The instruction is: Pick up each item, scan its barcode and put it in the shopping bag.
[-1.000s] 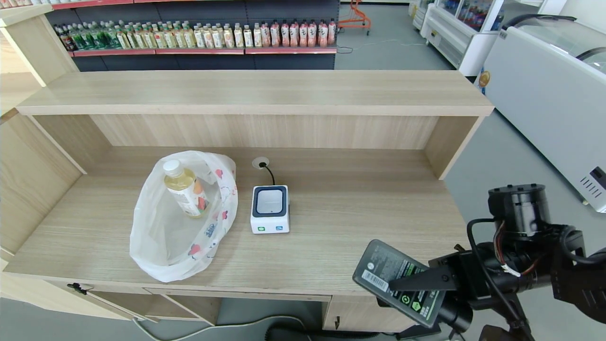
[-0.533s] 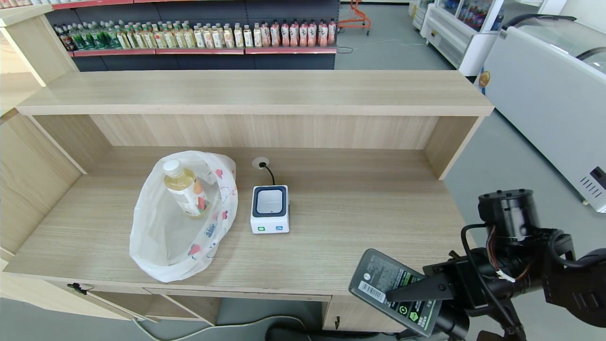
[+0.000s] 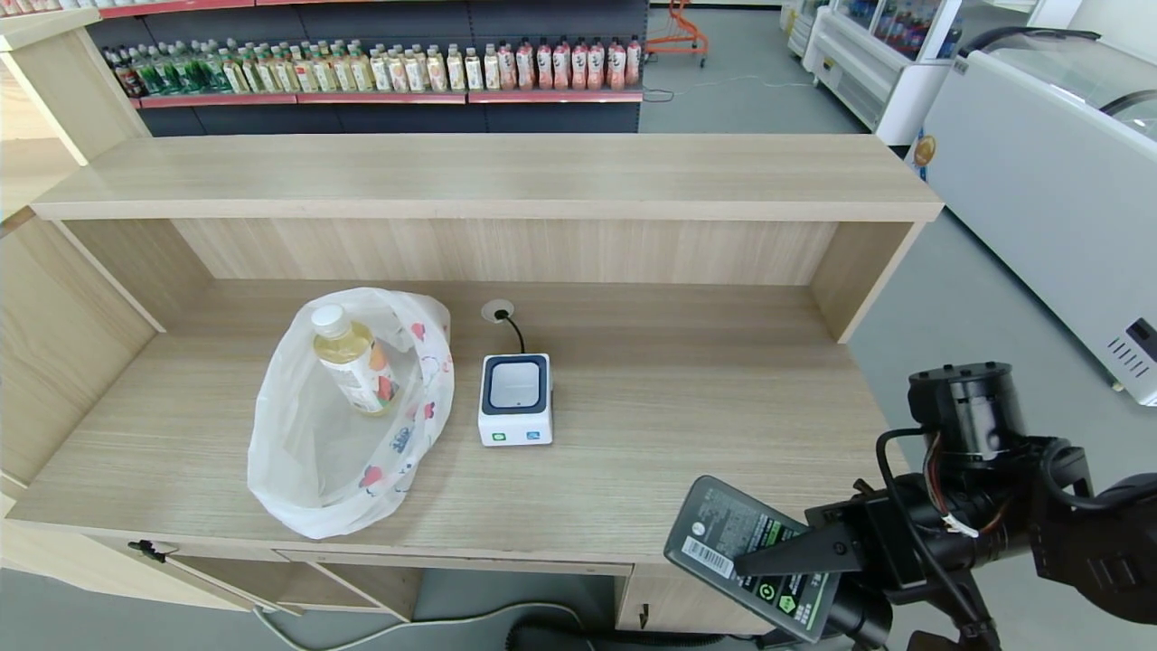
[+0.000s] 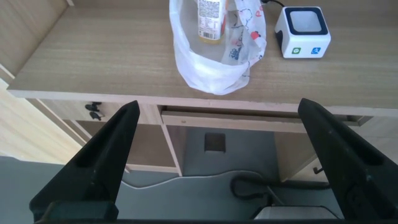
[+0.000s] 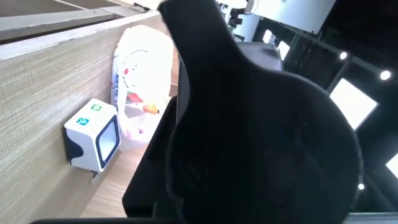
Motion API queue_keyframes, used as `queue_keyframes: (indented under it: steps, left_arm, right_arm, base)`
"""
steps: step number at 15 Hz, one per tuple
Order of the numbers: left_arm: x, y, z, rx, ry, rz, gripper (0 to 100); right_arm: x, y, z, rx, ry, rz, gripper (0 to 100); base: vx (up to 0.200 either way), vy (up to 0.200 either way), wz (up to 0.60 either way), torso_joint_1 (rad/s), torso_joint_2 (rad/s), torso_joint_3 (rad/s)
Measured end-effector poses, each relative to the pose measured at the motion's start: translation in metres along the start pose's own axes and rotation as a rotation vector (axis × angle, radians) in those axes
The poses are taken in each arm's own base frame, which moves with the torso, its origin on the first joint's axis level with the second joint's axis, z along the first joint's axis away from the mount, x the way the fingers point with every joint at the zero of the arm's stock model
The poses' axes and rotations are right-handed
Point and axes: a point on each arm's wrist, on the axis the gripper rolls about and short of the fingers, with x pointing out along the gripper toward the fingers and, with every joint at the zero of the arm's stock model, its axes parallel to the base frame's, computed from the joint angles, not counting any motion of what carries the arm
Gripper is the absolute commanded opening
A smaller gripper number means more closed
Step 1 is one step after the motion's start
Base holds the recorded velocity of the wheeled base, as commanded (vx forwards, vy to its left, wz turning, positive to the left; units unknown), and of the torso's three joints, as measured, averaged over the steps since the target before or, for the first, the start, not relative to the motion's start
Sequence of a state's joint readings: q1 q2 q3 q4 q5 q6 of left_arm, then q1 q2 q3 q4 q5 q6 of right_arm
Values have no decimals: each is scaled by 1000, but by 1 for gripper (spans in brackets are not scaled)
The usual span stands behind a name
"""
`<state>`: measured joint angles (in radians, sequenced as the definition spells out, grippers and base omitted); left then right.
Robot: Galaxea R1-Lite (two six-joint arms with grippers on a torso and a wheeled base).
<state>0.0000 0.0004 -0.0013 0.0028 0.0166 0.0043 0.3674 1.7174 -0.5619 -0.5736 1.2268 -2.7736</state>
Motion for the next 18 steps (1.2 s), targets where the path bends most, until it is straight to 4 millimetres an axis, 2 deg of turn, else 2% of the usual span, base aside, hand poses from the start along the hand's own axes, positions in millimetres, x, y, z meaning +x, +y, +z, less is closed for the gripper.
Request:
queue_keyframes:
  steps: [13,15,18]
  left_arm:
    - [0,0,0,0,0,0,100]
    - [0,0,0,0,0,0,100]
    - [0,0,0,0,0,0,100]
  right_arm:
    - [0,0,0,59,-4,0,0]
    - [-2,-4,-4,208,9,-2,0]
    - [-19,-16,-12,569,89,26,0]
  base:
    - [0,0,0,0,0,0]
    - [0,0,0,0,0,0]
    - [0,0,0,0,0,0]
